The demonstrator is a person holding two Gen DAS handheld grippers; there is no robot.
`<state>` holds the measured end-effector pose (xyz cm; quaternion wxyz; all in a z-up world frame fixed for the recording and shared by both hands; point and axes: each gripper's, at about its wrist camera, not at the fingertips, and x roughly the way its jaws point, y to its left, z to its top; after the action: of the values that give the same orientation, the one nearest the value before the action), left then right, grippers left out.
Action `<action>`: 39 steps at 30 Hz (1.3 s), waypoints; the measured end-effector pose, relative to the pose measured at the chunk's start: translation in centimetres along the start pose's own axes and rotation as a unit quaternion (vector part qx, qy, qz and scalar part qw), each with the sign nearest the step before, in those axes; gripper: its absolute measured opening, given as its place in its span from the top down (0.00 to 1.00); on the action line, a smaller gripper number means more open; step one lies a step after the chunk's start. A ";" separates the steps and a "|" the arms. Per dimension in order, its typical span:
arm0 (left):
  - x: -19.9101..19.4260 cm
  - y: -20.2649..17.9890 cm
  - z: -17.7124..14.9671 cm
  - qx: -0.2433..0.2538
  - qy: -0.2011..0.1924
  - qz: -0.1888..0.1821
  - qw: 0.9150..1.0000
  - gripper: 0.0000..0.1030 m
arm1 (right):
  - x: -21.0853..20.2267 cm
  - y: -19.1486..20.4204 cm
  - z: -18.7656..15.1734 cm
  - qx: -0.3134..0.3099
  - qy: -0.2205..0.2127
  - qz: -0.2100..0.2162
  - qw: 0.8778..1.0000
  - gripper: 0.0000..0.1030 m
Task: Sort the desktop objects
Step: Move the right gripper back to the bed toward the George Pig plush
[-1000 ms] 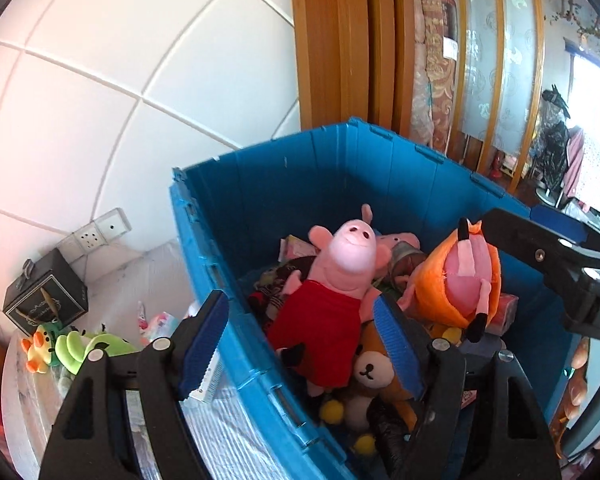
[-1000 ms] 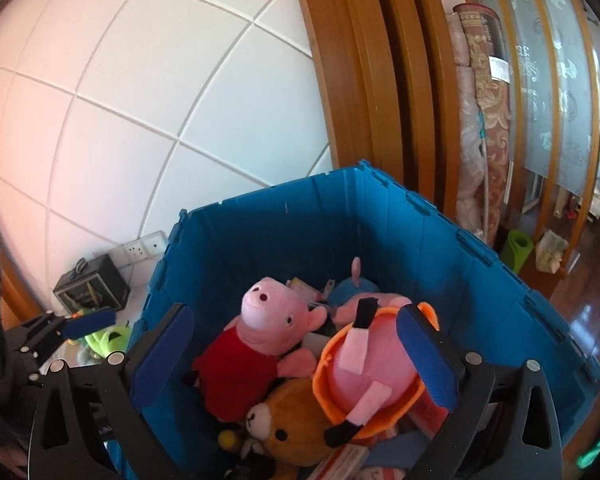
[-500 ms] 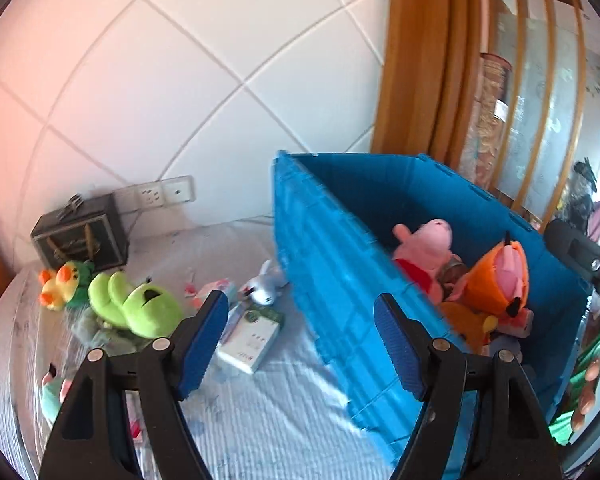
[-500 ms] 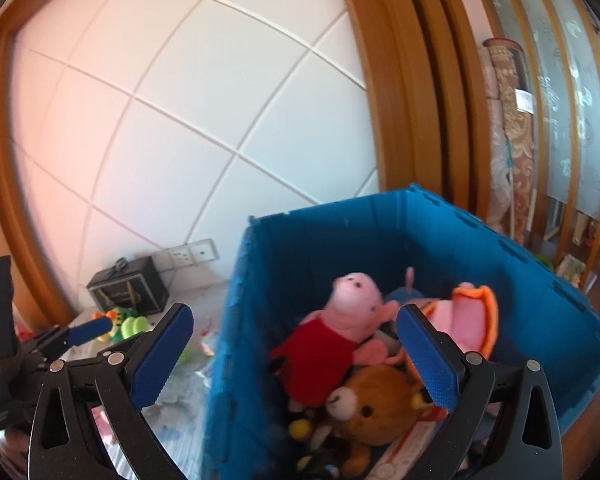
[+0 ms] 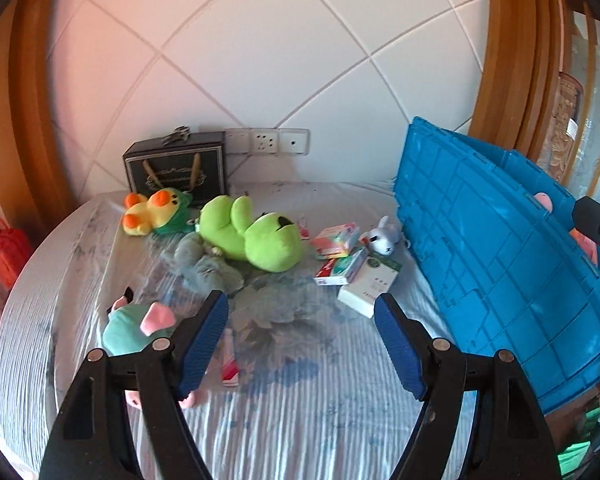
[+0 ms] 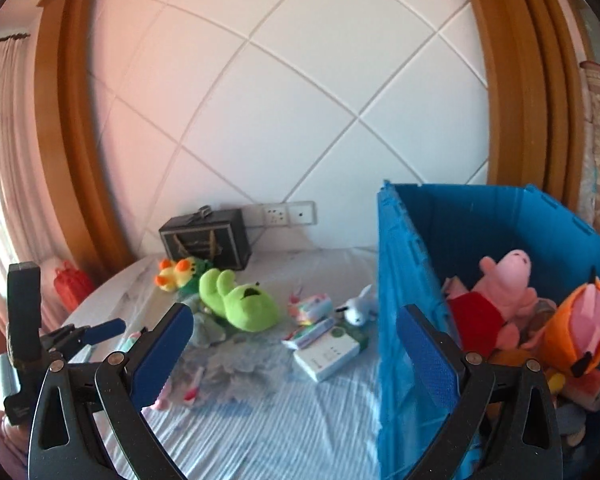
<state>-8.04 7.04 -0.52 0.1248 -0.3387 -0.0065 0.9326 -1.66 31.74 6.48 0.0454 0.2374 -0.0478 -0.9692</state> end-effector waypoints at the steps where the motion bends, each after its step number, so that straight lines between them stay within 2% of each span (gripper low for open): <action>1: 0.1 1.4 -0.6 -0.006 0.005 0.010 1.000 0.27 | 0.7 0.7 -0.3 -0.003 0.010 0.006 1.000 0.00; 7: 1.2 8.9 -4.6 -0.026 0.051 0.058 0.997 0.27 | 5.4 5.3 -3.0 -0.006 0.071 0.032 0.997 0.00; 13: 3.7 16.2 -8.9 -0.044 0.114 0.103 0.987 0.27 | 9.3 10.0 -5.9 -0.003 0.121 0.048 0.991 0.00; 16: 5.2 19.4 -10.8 -0.053 0.145 0.115 0.981 0.27 | 11.0 11.6 -7.3 -0.003 0.144 0.041 0.989 0.00; 21: 7.9 22.8 -13.2 -0.067 0.189 0.109 0.974 0.27 | 14.5 13.6 -9.8 -0.004 0.197 0.024 0.980 0.00; 24: 9.5 23.5 -14.0 -0.060 0.203 0.105 0.972 0.27 | 15.9 14.6 -10.9 -0.003 0.222 0.014 0.975 0.00; 29: 12.6 23.0 -13.6 -0.046 0.217 0.070 0.972 0.27 | 17.4 15.5 -11.6 -0.005 0.241 0.000 0.970 0.00; 34: 15.4 19.4 -11.7 -0.018 0.219 0.008 0.975 0.27 | 18.6 15.7 -11.3 -0.002 0.245 -0.019 0.969 0.00; 39: 18.1 15.2 -8.2 0.013 0.204 -0.047 0.978 0.27 | 19.6 14.8 -10.5 0.010 0.243 -0.044 0.969 0.00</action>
<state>-19.73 -4.02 -19.75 0.1713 -0.5194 0.0150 0.8371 -13.09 14.20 -10.07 0.0104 0.4680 -0.0348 -0.8830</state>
